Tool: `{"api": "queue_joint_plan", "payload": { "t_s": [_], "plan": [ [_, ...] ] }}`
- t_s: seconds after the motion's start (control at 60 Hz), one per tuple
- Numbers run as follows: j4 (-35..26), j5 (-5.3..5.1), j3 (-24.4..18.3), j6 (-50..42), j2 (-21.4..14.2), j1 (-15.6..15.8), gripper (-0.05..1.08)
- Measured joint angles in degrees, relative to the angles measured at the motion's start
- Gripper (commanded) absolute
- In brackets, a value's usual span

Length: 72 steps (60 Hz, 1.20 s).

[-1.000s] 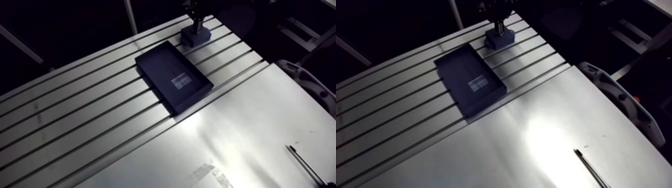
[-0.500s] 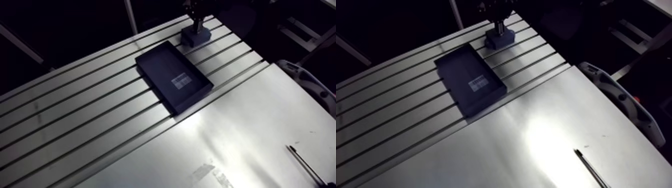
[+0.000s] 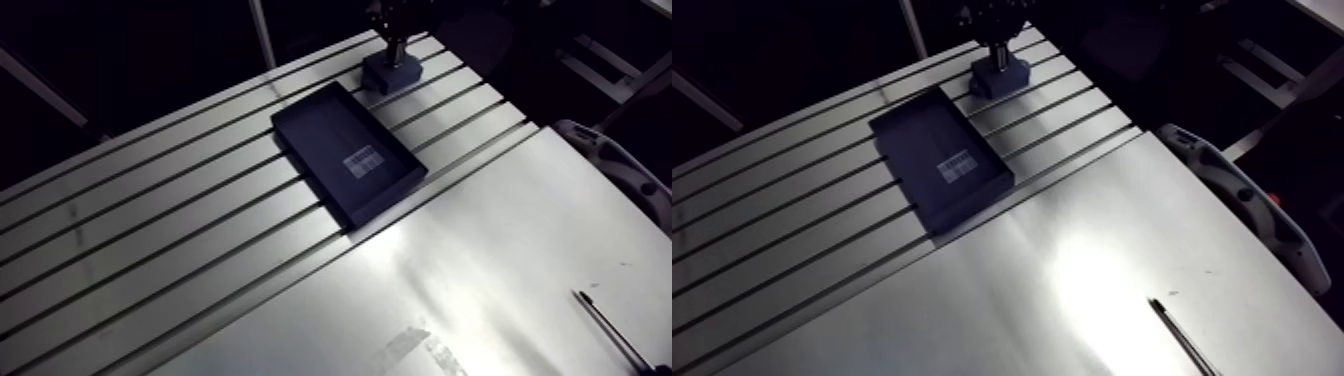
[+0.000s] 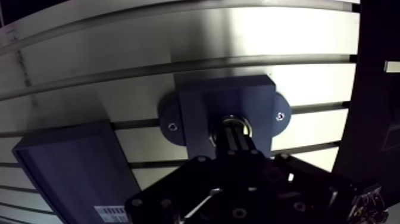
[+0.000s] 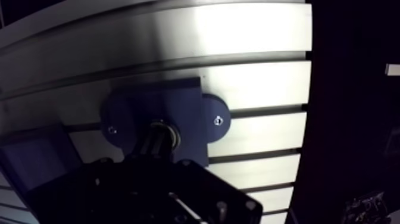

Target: Pick up the bearing and press it into the housing until flush.

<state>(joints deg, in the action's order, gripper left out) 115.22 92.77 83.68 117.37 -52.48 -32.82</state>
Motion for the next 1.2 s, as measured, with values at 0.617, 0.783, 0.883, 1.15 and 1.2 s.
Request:
{"api": "queue_joint_plan", "payload": {
  "t_s": [0.617,0.783,0.883,1.15,1.2],
  "plan": [
    [0.2,-0.01,0.3,0.0,0.1,0.1,1.08],
    [0.2,-0.02,0.5,0.0,0.1,0.1,1.08],
    [0.2,-0.01,0.5,0.0,0.1,0.1,1.08],
    [0.3,0.03,0.6,0.0,0.1,0.1,1.08],
    [0.3,0.04,0.6,0.0,0.1,0.1,1.08]
  ]
}}
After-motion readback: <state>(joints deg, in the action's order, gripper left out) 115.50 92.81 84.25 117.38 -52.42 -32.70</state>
